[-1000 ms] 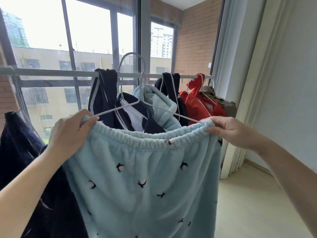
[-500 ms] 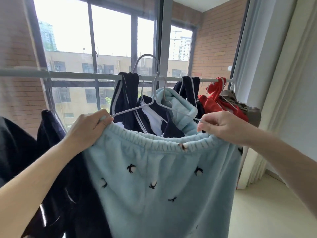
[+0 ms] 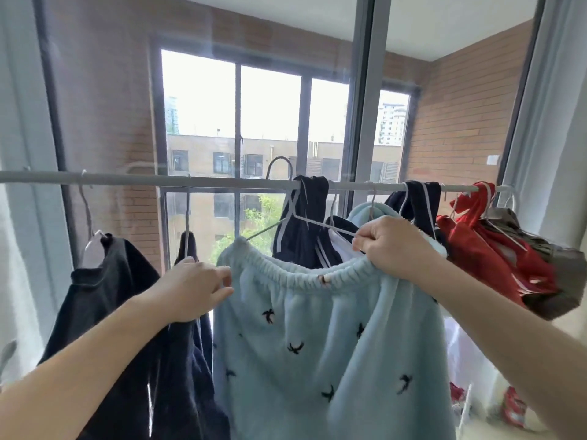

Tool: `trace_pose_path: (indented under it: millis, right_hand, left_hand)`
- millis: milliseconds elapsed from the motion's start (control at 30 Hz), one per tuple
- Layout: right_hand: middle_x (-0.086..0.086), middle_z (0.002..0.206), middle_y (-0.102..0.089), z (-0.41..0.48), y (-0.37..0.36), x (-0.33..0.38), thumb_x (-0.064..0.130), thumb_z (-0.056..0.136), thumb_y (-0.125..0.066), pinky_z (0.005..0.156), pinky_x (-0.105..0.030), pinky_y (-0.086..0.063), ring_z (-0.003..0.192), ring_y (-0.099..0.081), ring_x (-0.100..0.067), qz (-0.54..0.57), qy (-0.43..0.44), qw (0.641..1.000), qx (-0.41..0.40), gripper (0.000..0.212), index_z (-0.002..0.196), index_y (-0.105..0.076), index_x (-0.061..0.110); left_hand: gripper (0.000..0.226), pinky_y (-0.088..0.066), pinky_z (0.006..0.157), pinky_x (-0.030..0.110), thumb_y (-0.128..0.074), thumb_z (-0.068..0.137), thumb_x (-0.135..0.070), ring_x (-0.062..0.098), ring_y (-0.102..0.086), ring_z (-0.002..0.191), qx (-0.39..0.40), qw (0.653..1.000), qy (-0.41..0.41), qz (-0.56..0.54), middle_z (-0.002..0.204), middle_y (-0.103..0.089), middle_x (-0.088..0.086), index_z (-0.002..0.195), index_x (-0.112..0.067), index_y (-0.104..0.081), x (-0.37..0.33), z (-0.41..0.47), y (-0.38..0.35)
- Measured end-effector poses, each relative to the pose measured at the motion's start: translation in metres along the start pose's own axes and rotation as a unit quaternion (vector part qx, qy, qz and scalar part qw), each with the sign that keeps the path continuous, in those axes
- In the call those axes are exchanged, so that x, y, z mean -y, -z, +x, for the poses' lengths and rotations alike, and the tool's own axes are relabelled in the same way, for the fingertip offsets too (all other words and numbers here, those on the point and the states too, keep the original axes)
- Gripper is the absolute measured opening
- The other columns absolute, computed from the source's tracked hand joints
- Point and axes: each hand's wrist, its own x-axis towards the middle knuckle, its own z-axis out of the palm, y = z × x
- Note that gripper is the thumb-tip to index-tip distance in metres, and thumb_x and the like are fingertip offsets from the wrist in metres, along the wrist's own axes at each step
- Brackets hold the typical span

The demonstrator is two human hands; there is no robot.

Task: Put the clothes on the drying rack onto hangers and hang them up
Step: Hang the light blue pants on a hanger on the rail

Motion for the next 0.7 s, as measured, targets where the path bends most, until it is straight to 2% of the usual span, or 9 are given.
trace_pose_path:
  millis: [100,200,300,400,500,567,633,700]
  right_hand:
    - [0.000,0.070,-0.068,0.017,-0.017,0.011,0.027,0.089,-0.055,0.073,-0.035,-0.052,0.076,-0.063,-0.019,0.001,-0.010,1.000,-0.001,0.026,0.067,-0.068,0.019]
    - [0.001,0.071,-0.066,0.030,-0.027,0.023,0.027,0.088,-0.053,0.075,-0.035,-0.053,0.080,-0.064,-0.023,-0.012,-0.028,1.000,0.004,0.027,0.065,-0.065,0.018]
    - [0.000,0.084,-0.068,0.031,-0.040,0.035,0.024,0.088,-0.051,0.075,-0.033,-0.052,0.085,-0.064,-0.024,-0.039,-0.038,0.998,0.022,0.022,0.070,-0.064,0.022]
    - [-0.003,0.099,-0.064,0.021,-0.062,0.043,0.021,0.089,-0.048,0.077,-0.034,-0.053,0.087,-0.063,-0.025,-0.058,-0.038,0.995,0.069,0.024,0.074,-0.067,0.018]
    - [-0.001,0.083,-0.064,0.008,-0.079,0.045,0.024,0.090,-0.046,0.072,-0.033,-0.051,0.082,-0.060,-0.025,-0.066,-0.033,0.995,0.068,0.026,0.067,-0.057,0.020]
    - [-0.002,0.076,-0.062,0.002,-0.084,0.049,0.023,0.090,-0.044,0.061,-0.030,-0.045,0.078,-0.060,-0.023,-0.061,-0.024,0.995,0.075,0.025,0.069,-0.056,0.018]
    - [0.000,0.076,-0.059,-0.002,-0.087,0.054,0.021,0.089,-0.043,0.053,-0.028,-0.037,0.075,-0.058,-0.022,-0.061,-0.017,0.993,0.099,0.022,0.068,-0.049,0.020]
    - [-0.001,0.080,-0.058,-0.006,-0.089,0.058,0.021,0.089,-0.042,0.052,-0.027,-0.035,0.076,-0.056,-0.022,-0.065,-0.010,0.990,0.121,0.019,0.070,-0.047,0.023]
  left_hand:
    - [0.021,-0.038,0.092,0.024,-0.038,0.097,-0.046,-0.001,-0.058,0.070,-0.010,0.999,-0.011,-0.048,0.073,-0.059,-0.021,0.100,-0.033,-0.055,0.001,-0.003,0.001]
    - [0.017,-0.036,0.098,0.026,-0.041,0.097,-0.040,-0.001,-0.056,0.063,-0.019,0.997,-0.003,-0.081,0.063,-0.055,-0.020,0.093,-0.032,-0.056,0.004,-0.004,0.001]
    - [0.020,-0.033,0.100,0.023,-0.042,0.098,-0.038,-0.002,-0.058,0.065,-0.023,0.994,0.000,-0.102,0.066,-0.057,-0.020,0.098,-0.029,-0.060,0.002,-0.005,0.001]
    - [0.021,-0.033,0.092,0.020,-0.042,0.097,-0.038,-0.001,-0.060,0.069,-0.021,0.993,-0.002,-0.118,0.072,-0.063,-0.016,0.100,-0.028,-0.061,0.005,-0.006,0.003]
    - [0.020,-0.033,0.081,0.016,-0.043,0.097,-0.038,-0.002,-0.059,0.073,-0.003,0.993,-0.008,-0.118,0.078,-0.063,-0.016,0.101,-0.028,-0.060,0.009,-0.006,0.006]
    - [0.020,-0.037,0.073,0.013,-0.044,0.097,-0.038,-0.003,-0.057,0.075,0.008,0.993,-0.010,-0.118,0.082,-0.063,-0.017,0.101,-0.028,-0.061,0.012,-0.006,0.008]
    - [0.021,-0.043,0.074,0.015,-0.045,0.096,-0.039,-0.004,-0.056,0.076,0.011,0.993,-0.009,-0.120,0.083,-0.062,-0.018,0.102,-0.028,-0.061,0.014,-0.005,0.009]
    - [0.022,-0.047,0.076,0.018,-0.045,0.096,-0.039,-0.003,-0.056,0.076,0.011,0.993,-0.011,-0.115,0.084,-0.061,-0.019,0.104,-0.027,-0.061,0.014,-0.004,0.009]
